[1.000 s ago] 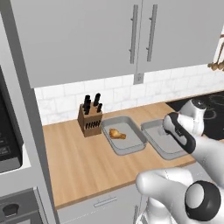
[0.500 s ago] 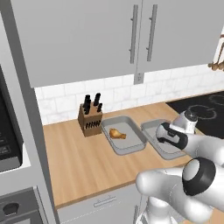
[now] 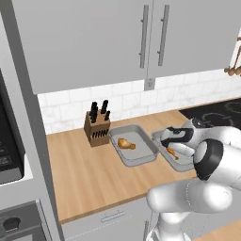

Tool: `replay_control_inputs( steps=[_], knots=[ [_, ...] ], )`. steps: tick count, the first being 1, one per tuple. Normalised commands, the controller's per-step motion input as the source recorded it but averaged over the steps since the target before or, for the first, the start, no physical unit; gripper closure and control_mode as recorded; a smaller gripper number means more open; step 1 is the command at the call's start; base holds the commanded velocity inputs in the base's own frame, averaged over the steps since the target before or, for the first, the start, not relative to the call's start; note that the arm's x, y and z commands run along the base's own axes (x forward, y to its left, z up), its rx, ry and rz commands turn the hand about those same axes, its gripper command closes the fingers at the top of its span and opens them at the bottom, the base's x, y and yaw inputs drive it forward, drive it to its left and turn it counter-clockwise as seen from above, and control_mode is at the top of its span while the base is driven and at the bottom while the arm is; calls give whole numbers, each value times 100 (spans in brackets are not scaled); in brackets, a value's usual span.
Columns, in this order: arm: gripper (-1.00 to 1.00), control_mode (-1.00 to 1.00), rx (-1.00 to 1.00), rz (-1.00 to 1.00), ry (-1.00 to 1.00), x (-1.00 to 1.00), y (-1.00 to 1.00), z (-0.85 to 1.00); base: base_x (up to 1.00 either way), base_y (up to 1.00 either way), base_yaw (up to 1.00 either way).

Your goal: Place one potato and one chicken drumstick in each tupperware on the nearby counter, to pack two identical lunches.

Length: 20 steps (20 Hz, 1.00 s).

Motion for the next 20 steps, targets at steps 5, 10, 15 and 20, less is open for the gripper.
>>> replay_control_inputs(
  steps=[5, 10, 15, 20],
  knots=[
    [-100, -100, -2, 0, -12, -76, 16, 98, 0, 0, 0],
    [-100, -100, -10, 0, -3, -75, 52, 100, 0, 0, 0],
    [-100, -100, -12, 0, -9, -76, 61, 80, 0, 0, 0],
    [-100, -100, -7, 0, -11, -86, 33, 65, 0, 0, 0]
  ],
)
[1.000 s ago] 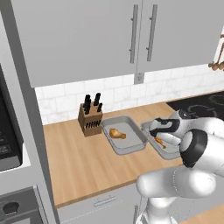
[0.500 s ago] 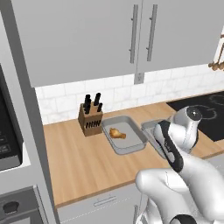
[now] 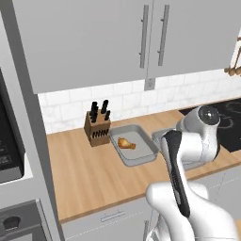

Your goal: Place one potato and one chicken drumstick in each tupperware on the nearby counter, to pack two identical lunches.

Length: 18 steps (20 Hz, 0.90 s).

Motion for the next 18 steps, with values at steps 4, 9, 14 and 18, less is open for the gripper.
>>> replay_control_inputs(
  steps=[4, 9, 14, 18],
  knots=[
    [-100, 100, -1, 0, -6, -50, 4, 15, -50, 2, 0],
    [-100, 100, 0, 0, 0, 0, 0, 0, -100, 1, 0],
    [-100, 100, 0, 0, 0, 0, 0, 0, -100, 22, 2],
    [-100, 100, 0, 0, 0, 0, 0, 0, -100, 95, 6]
  ],
)
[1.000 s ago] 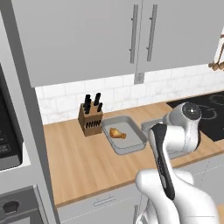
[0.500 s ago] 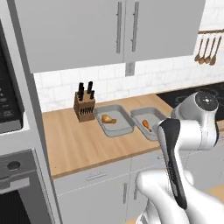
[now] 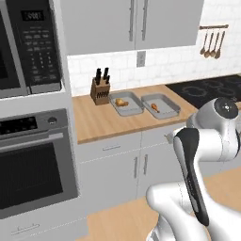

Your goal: Place one potato and one chicken drumstick in each tupperware on the nearby counter, to pack two identical lunches.

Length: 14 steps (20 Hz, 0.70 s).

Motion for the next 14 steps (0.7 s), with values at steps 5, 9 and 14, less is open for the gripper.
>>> replay_control_inputs(
  steps=[5, 9, 14],
  knots=[
    [-100, 100, 0, 0, 0, 0, 0, 0, -90, 100, 2],
    [-100, 100, 0, 0, 0, 0, 0, 0, -79, 100, 0],
    [-100, 100, 0, 0, 0, 0, 0, 0, -78, 100, 0]
  ],
)
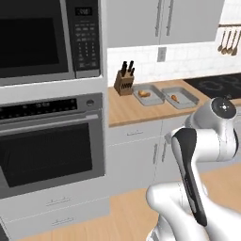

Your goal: Place one potato and one chicken drumstick in each tupperware on the nearby counter, to pack two identical lunches.

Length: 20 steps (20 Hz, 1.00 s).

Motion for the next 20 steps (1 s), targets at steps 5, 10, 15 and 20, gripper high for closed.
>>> replay_control_inputs(
  steps=[5, 10, 15, 20],
  knots=[
    [-100, 100, 0, 0, 0, 0, 0, 0, -16, 100, 21],
    [-100, 100, 0, 0, 0, 0, 0, 0, 0, 100, 41],
    [-100, 100, 0, 0, 0, 0, 0, 0, -59, 95, 9],
    [-100, 100, 0, 0, 0, 0, 0, 0, -100, 42, -4]
  ],
)
